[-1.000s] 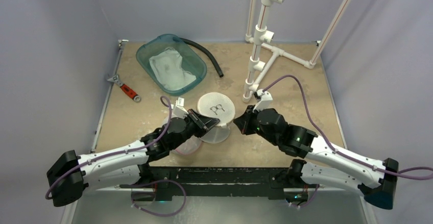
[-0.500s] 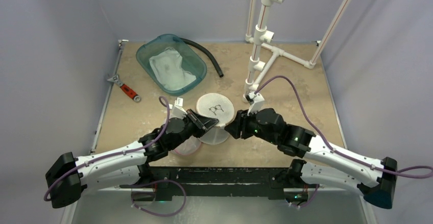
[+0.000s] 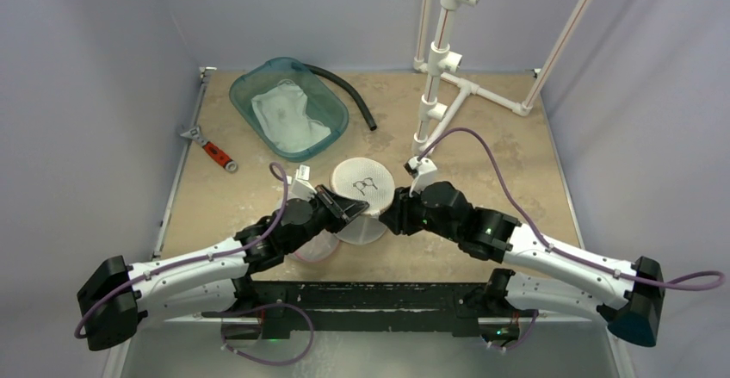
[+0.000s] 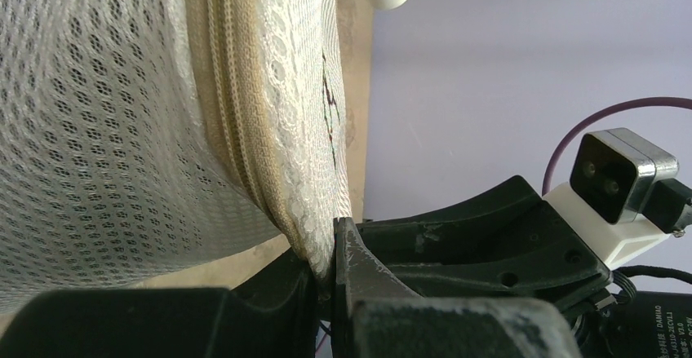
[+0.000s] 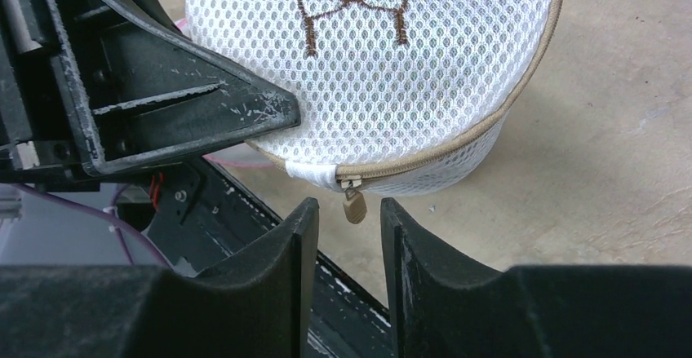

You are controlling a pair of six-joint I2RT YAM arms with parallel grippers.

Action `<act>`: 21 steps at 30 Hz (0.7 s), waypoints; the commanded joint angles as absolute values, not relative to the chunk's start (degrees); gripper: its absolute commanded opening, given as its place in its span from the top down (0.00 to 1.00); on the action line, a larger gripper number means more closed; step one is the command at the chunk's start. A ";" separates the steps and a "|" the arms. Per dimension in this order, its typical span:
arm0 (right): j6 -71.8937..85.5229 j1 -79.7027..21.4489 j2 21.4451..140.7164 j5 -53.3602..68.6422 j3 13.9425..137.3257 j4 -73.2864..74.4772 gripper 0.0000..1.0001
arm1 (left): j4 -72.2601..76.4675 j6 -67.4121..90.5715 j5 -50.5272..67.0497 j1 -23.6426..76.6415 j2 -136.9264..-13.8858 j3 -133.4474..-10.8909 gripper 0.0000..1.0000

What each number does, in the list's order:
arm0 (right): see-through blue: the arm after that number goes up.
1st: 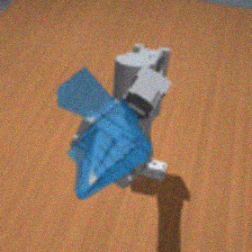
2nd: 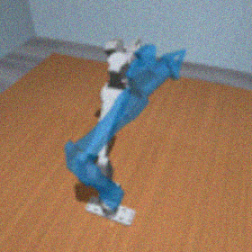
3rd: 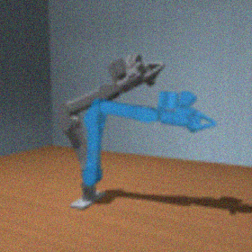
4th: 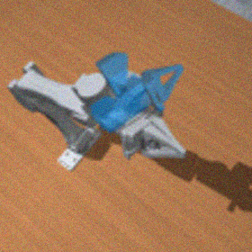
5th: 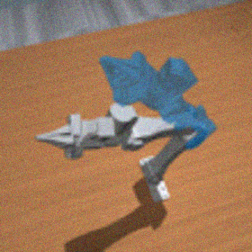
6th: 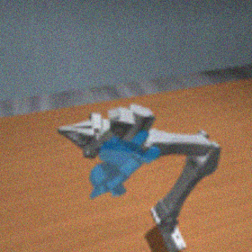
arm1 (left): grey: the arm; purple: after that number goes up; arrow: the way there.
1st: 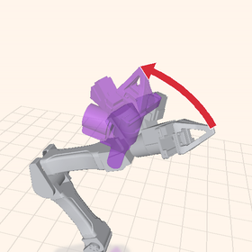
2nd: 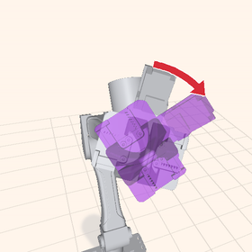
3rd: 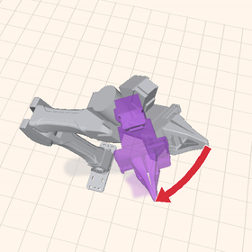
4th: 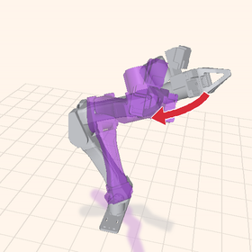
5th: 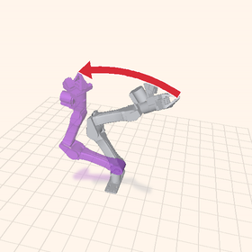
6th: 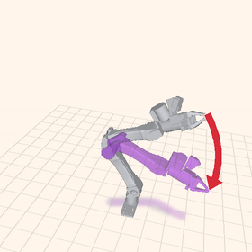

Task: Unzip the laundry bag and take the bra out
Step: Unzip the laundry bag at the center of the board.

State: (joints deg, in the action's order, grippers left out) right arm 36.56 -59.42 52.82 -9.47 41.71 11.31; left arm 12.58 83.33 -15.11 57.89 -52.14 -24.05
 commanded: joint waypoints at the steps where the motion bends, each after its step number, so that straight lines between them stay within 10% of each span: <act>1: 34.85 -59.48 53.82 -10.39 43.35 11.21 0.64 | 14.53 81.94 -14.68 58.12 -52.15 -26.27 1.00; 21: 34.72 -59.54 54.07 -11.37 42.90 11.87 1.00 | 13.57 81.56 -14.38 58.10 -51.46 -26.52 1.00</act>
